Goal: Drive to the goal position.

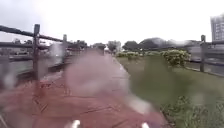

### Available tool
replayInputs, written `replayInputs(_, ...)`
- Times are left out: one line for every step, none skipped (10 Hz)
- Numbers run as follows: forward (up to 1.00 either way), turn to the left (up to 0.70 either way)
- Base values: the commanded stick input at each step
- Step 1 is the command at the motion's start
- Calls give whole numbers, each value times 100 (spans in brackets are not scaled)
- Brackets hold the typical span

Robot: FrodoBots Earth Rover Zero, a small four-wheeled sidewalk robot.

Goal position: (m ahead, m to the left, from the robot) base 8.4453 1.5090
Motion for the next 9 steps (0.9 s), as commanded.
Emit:
replayInputs(70, 0)
replayInputs(70, 0)
replayInputs(70, 0)
replayInputs(70, 0)
replayInputs(70, 0)
replayInputs(70, 0)
replayInputs(70, 0)
replayInputs(70, 0)
replayInputs(70, 0)
